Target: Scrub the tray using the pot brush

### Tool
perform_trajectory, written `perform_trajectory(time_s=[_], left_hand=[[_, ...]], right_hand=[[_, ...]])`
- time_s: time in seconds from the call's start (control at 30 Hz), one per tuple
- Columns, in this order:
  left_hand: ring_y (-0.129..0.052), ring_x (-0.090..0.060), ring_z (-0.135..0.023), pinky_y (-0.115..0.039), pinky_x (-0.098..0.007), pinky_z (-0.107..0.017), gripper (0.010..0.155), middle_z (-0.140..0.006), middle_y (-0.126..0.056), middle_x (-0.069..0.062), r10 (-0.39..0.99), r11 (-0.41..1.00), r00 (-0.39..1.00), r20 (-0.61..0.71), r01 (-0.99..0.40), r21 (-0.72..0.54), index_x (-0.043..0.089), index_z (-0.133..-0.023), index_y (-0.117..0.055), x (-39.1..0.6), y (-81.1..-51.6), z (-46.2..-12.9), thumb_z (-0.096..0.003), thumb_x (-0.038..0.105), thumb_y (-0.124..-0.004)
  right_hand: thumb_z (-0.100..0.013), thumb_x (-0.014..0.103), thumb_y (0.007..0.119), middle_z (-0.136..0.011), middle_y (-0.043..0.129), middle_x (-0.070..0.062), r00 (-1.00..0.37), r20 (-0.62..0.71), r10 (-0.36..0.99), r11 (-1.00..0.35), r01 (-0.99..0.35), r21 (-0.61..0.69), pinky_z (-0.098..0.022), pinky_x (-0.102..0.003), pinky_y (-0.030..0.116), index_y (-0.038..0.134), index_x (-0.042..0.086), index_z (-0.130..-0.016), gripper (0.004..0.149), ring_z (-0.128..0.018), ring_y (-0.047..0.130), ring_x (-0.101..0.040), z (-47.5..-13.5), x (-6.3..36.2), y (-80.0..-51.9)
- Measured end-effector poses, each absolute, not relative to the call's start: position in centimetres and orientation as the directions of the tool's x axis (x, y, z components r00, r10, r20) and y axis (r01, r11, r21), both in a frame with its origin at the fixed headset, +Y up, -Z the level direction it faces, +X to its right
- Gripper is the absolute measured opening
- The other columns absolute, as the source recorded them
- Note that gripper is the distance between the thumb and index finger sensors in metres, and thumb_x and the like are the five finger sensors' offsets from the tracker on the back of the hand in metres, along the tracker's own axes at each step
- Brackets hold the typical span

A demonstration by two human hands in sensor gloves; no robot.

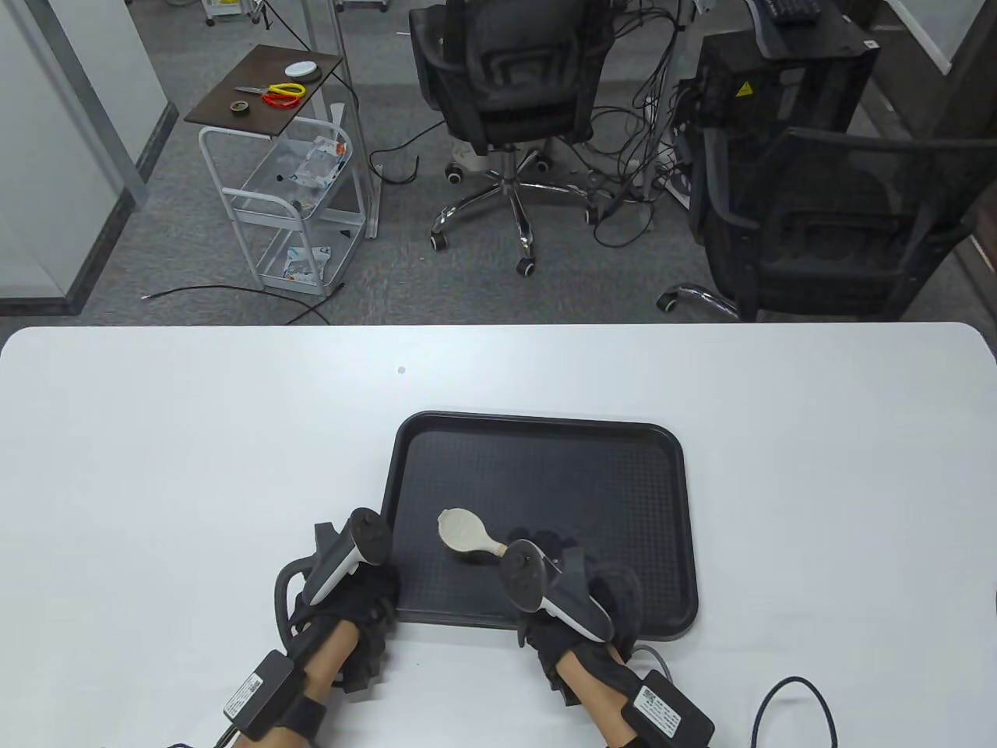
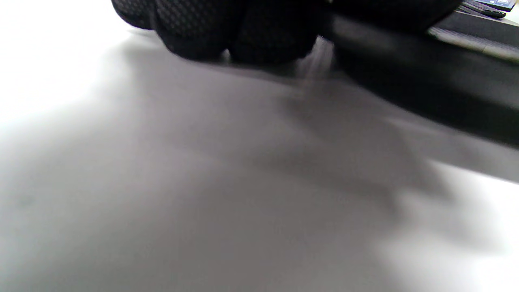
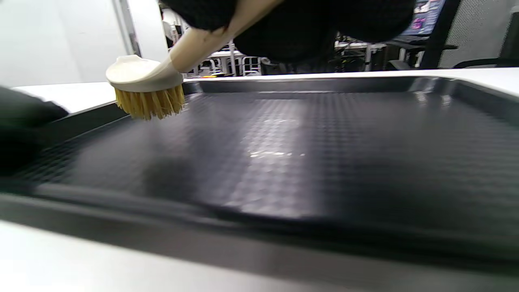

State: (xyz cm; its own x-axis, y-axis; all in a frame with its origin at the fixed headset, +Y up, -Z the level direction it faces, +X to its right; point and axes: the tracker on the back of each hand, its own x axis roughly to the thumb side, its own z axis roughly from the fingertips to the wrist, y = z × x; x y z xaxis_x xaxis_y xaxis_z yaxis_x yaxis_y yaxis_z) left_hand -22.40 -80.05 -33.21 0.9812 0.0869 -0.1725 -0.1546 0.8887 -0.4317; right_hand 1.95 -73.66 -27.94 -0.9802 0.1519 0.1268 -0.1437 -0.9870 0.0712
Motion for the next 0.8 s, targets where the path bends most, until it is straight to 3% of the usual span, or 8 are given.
perform_trajectory(time_s=[0.17,0.33,0.5,0.8], left_hand=[[-0.081,-0.021,-0.055,-0.055,-0.052,-0.069,0.077,-0.06,-0.079,0.0,0.087,0.889,0.981,-0.172,-0.154,-0.432,0.016,-0.106,-0.036,-22.4,-80.1,-33.2,-0.0461,0.051,-0.07],[-0.081,-0.021,-0.055,-0.055,-0.051,-0.069,0.077,-0.06,-0.079,0.0,0.086,0.889,0.981,-0.172,-0.154,-0.431,0.016,-0.106,-0.036,-22.4,-80.1,-33.2,-0.0459,0.051,-0.07],[-0.08,-0.021,-0.055,-0.055,-0.051,-0.069,0.077,-0.06,-0.079,0.0,0.087,0.889,0.981,-0.172,-0.154,-0.432,0.016,-0.106,-0.036,-22.4,-80.0,-33.2,-0.0461,0.051,-0.07],[-0.081,-0.021,-0.055,-0.055,-0.051,-0.069,0.077,-0.06,-0.079,0.0,0.087,0.889,0.981,-0.172,-0.154,-0.431,0.016,-0.106,-0.036,-22.4,-80.0,-33.2,-0.046,0.051,-0.07]], right_hand=[[-0.049,0.026,0.075,-0.099,0.071,-0.008,-0.972,0.172,0.161,-0.984,-0.145,0.099,-0.051,-0.045,0.078,0.066,0.028,-0.101,0.053,-0.073,0.085,-0.027,-27.6,-0.2,-74.7],[-0.049,0.026,0.076,-0.098,0.072,-0.008,-0.973,0.177,0.15,-0.985,-0.132,0.109,-0.05,-0.044,0.08,0.067,0.028,-0.1,0.053,-0.072,0.086,-0.027,-27.3,0.8,-75.3],[-0.048,0.025,0.076,-0.097,0.072,-0.009,-0.981,0.091,0.173,-0.978,-0.16,0.135,-0.048,-0.045,0.08,0.069,0.028,-0.099,0.052,-0.07,0.087,-0.028,-26.8,5.4,-75.2],[-0.048,0.024,0.077,-0.097,0.073,-0.01,-0.979,-0.138,0.152,-0.973,-0.173,0.156,-0.048,-0.047,0.08,0.07,0.028,-0.099,0.051,-0.071,0.087,-0.029,-24.9,17.7,-74.5]])
